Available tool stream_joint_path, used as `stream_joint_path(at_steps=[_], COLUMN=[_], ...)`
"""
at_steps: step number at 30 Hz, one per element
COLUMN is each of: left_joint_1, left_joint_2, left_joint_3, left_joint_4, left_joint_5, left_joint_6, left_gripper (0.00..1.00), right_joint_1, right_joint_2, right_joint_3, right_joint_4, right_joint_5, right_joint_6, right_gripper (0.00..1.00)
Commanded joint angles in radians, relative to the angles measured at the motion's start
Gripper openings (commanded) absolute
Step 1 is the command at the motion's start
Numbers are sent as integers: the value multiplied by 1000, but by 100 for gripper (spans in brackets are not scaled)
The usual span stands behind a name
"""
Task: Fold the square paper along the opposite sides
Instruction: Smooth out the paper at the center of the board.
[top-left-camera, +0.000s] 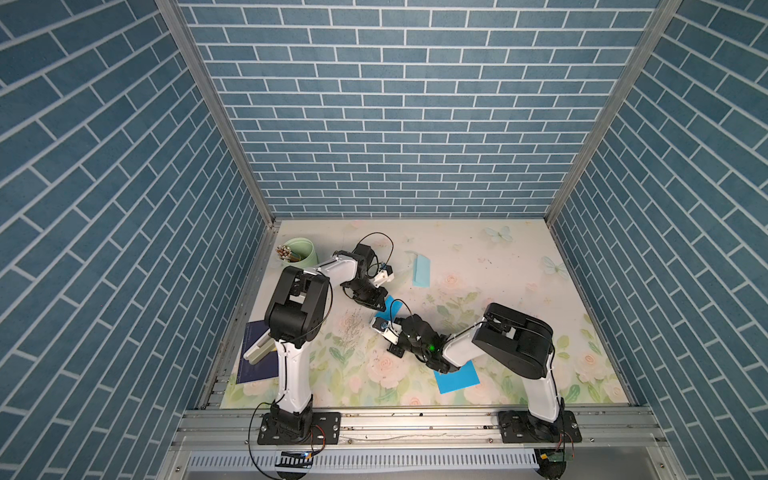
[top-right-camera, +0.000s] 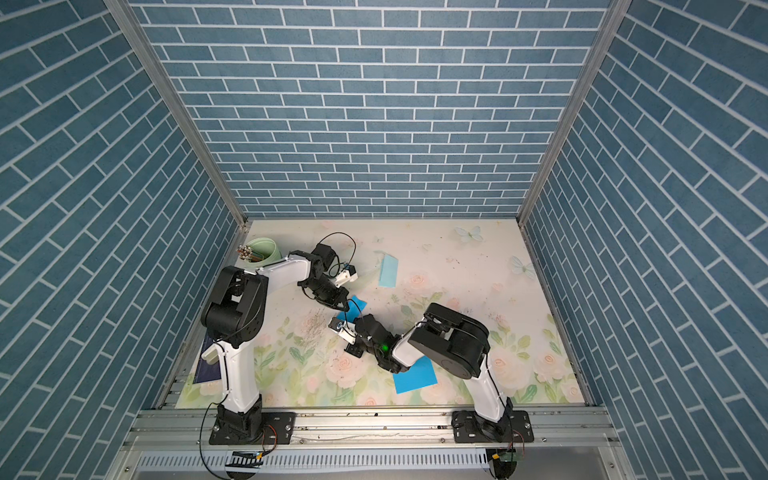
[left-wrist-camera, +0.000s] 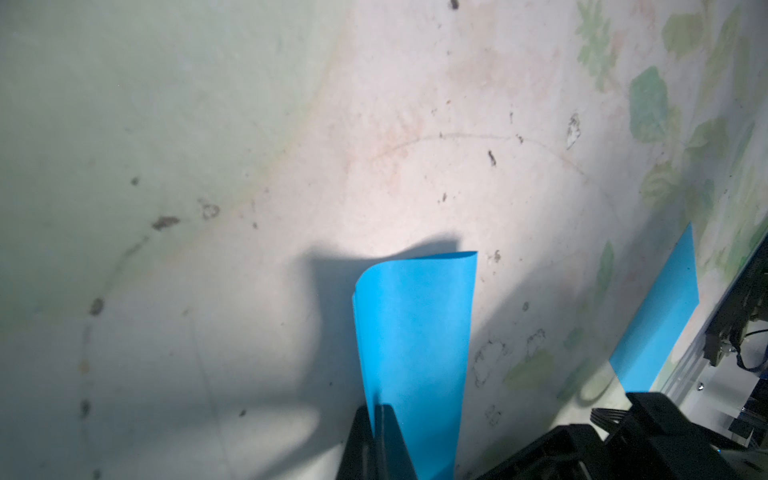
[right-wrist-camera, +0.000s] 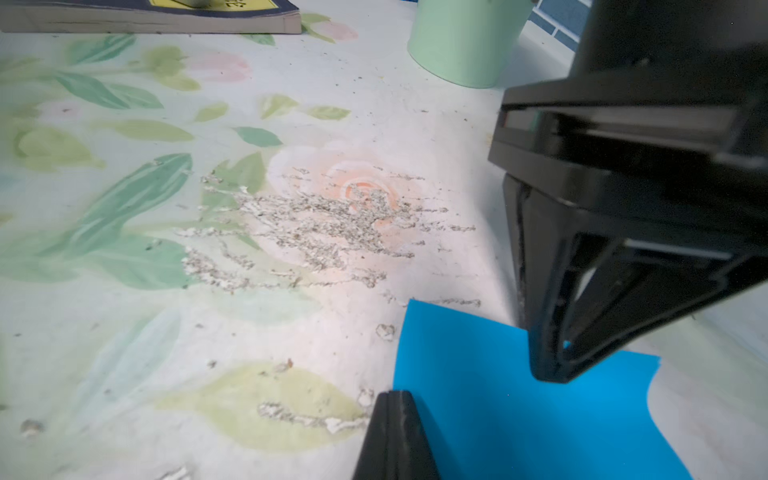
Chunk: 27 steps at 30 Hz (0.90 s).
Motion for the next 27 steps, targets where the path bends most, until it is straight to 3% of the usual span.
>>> stream_joint_path(at_steps=[1, 6, 10, 17, 27], left_joint_1=[-18, -61, -113, -134, -132], left_joint_2=[10, -15, -94, -141, -106], left_joint_3=[-19, -47, -145, -276, -263], left_joint_4=[23, 43, 102, 123, 123], left_joint_5=[-54, -83, -125, -256, -273], left_joint_6=[16, -11, -71, -121, -107], left_gripper=[0, 0, 0, 0, 0], right_joint_1=[36, 41, -44, -101, -92], right_joint_2=[0, -264, -389, -304, -140], right_joint_3=[-67, -115, -158, -96, -78], right_joint_4=[-218, -178, -137, -173, -99], right_joint_5=[-48, 74, 115, 76, -5], right_joint_6=[13, -46, -88, -142, -71], right_gripper=[0, 0, 0, 0, 0])
